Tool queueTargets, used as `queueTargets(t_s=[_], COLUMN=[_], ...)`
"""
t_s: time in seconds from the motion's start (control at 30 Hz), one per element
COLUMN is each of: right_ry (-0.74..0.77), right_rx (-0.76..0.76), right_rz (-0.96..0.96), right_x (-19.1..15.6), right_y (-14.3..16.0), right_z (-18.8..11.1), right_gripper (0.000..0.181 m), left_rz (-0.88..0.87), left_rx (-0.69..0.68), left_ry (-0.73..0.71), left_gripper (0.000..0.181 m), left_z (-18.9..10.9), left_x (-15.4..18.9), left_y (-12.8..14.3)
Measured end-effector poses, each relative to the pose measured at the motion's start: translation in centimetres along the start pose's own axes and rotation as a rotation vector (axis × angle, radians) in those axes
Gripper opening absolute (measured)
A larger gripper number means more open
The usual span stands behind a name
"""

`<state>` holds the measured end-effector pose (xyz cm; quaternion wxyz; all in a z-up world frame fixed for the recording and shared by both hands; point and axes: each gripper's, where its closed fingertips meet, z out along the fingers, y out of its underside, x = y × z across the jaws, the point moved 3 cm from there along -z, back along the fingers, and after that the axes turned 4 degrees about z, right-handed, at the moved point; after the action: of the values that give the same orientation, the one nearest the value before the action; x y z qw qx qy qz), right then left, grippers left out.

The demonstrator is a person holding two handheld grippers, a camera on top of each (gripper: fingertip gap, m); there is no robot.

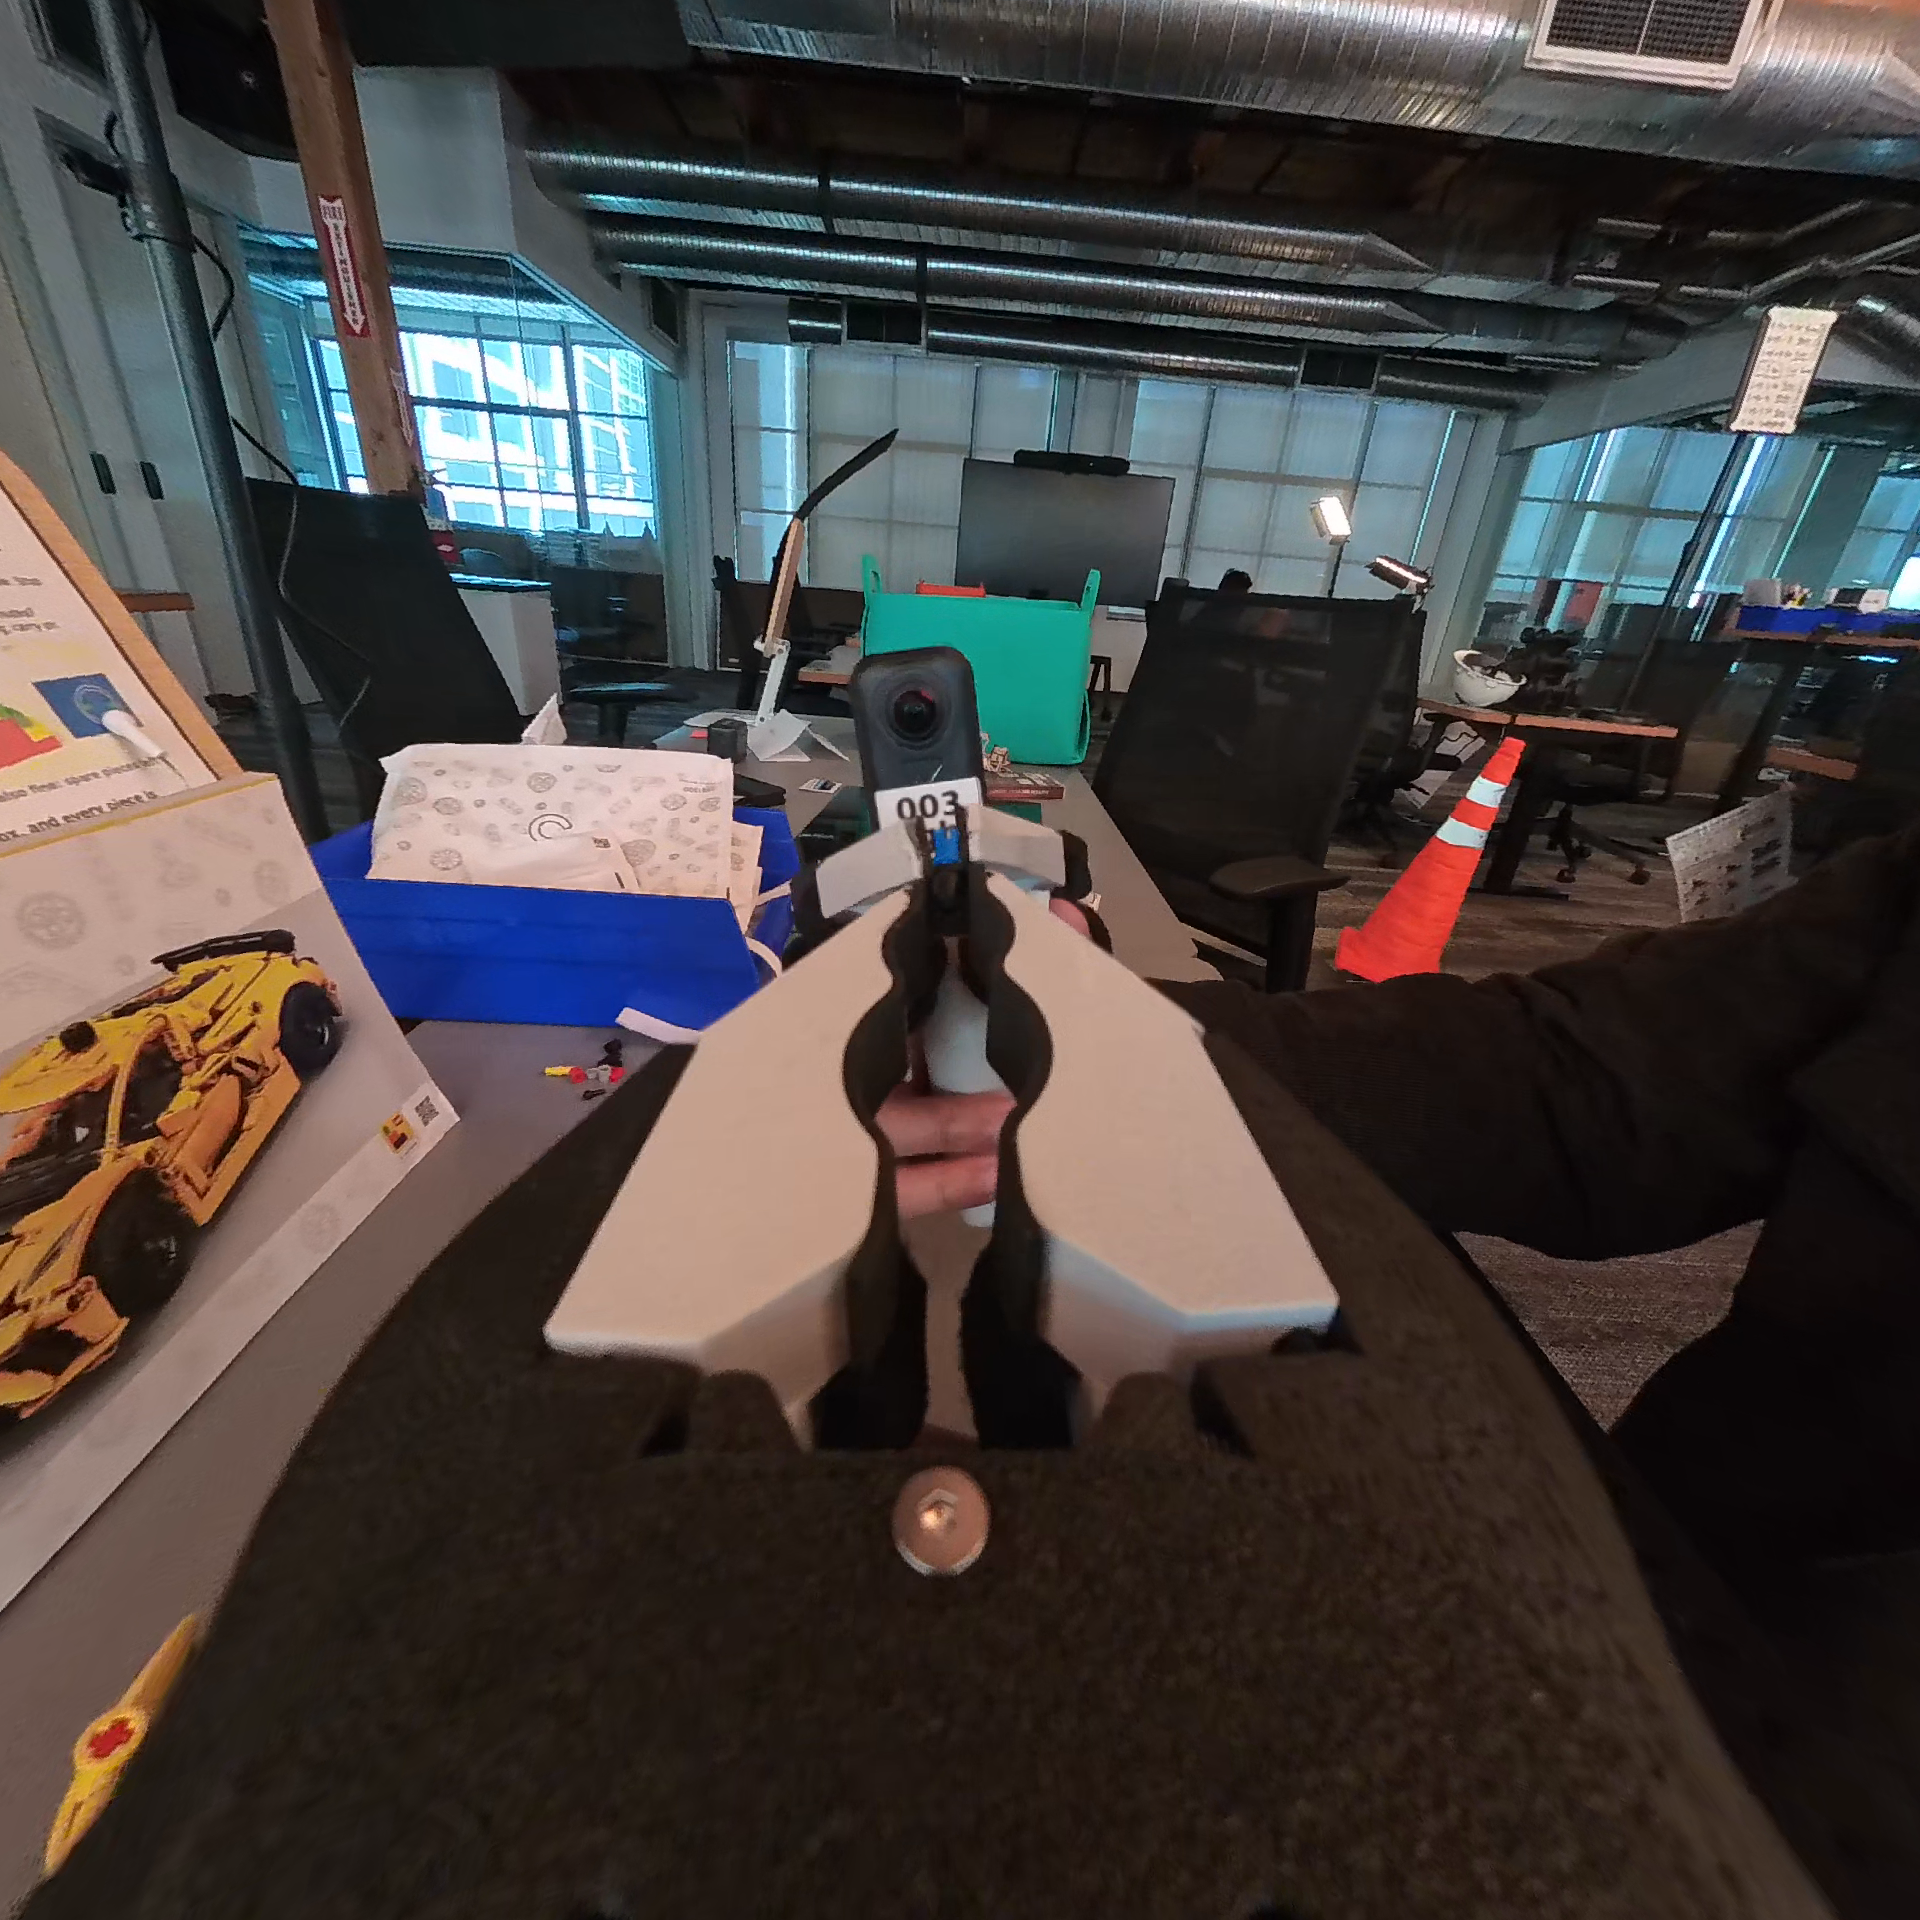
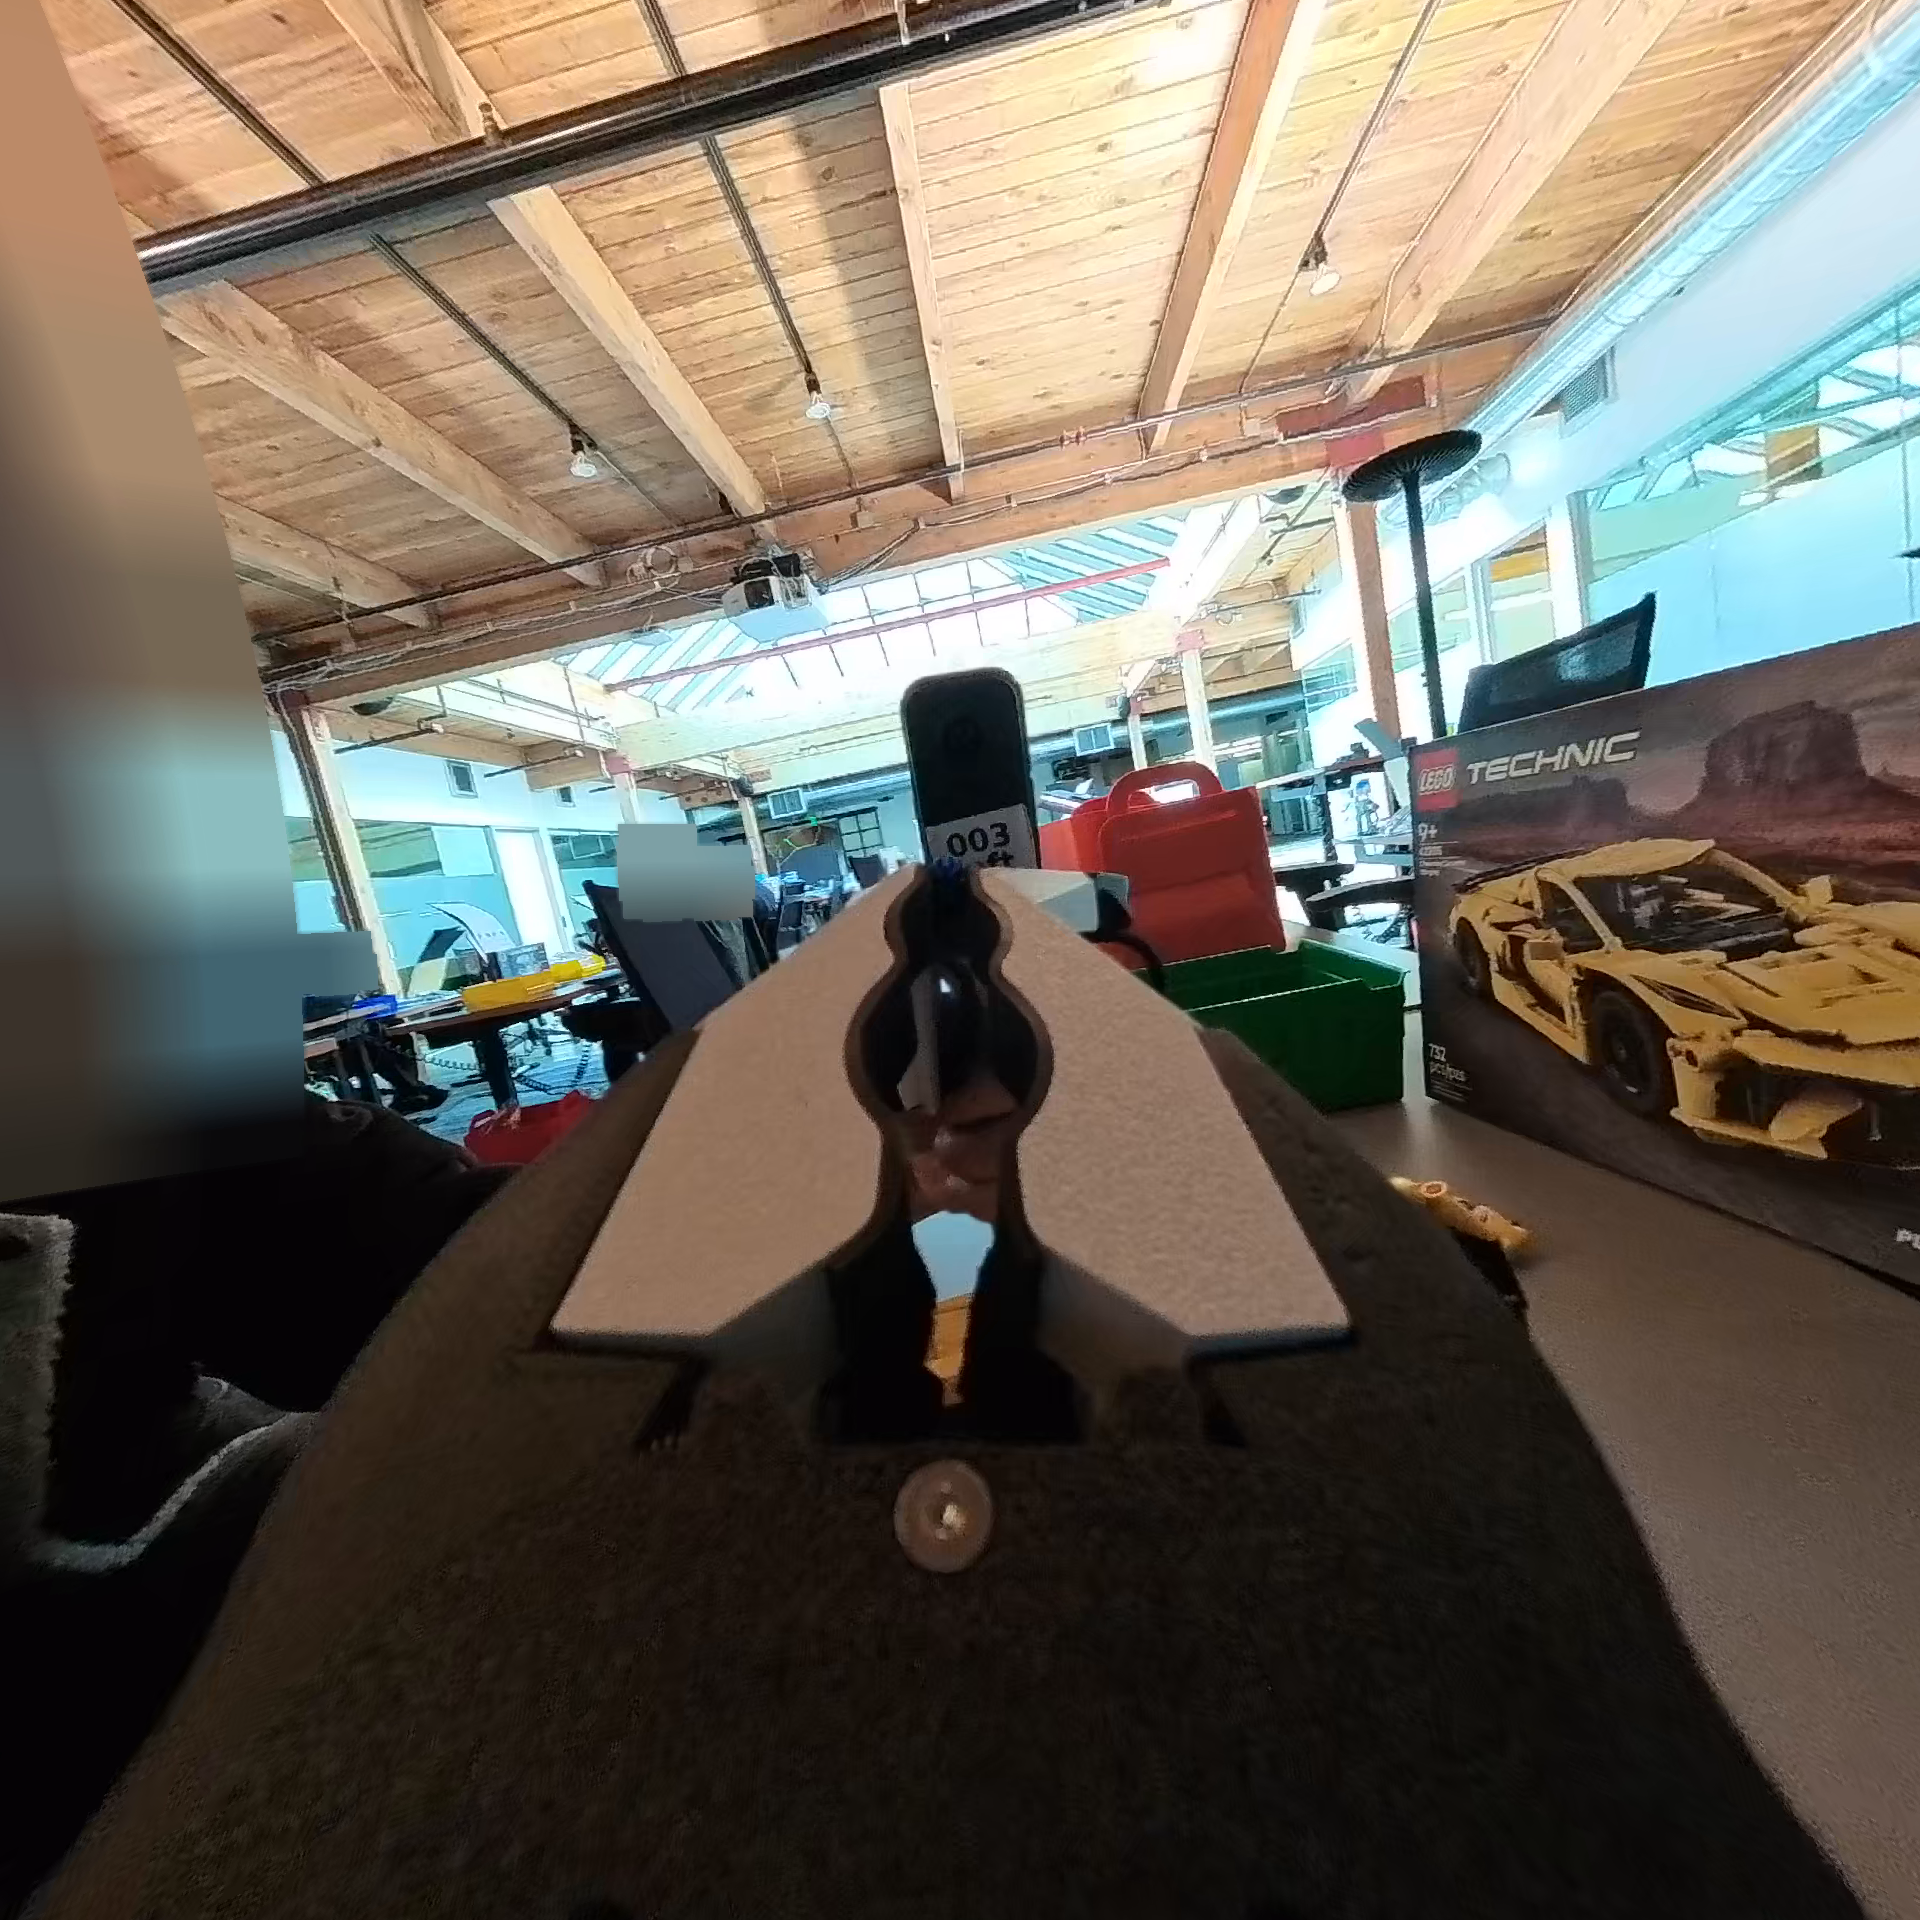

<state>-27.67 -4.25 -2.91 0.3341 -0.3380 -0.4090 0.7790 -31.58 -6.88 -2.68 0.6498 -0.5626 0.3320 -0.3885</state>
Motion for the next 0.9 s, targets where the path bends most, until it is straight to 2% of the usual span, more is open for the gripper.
queueTargets(t_s=[0.27, 0.37, 0.57, 0.87, 0.9], right_ry=[-0.009, 0.052, 0.083, 0.039, 0.032], right_rx=[0.022, -0.009, 0.106, 0.189, 0.37], right_rz=[0.037, 0.018, 0.11, 0.119, 0.136], right_x=[0.6, 1.3, 2.1, 1.2, 1.2], right_y=[0.3, 0.3, 0.1, -1.0, -3.2], right_z=[-0.4, -0.6, -0.3, 0.6, -0.6], right_gripper=[0.005, 0.004, 0.003, 0.001, 0.001], left_rz=[-0.024, -0.016, 0.005, 0.028, 0.039], left_rx=[-0.05, -0.077, -0.024, 0.031, -0.003], left_ry=[-0.021, -0.069, -0.113, -0.084, -0.058], left_gripper=[0.006, 0.006, 0.007, 0.007, 0.006], left_z=[0.2, 0.4, 0.2, 0.2, 0.2], left_x=[-0.3, -0.9, -1.6, -0.8, -0.4], left_y=[0.5, 0.8, 0.6, -0.8, -0.3])
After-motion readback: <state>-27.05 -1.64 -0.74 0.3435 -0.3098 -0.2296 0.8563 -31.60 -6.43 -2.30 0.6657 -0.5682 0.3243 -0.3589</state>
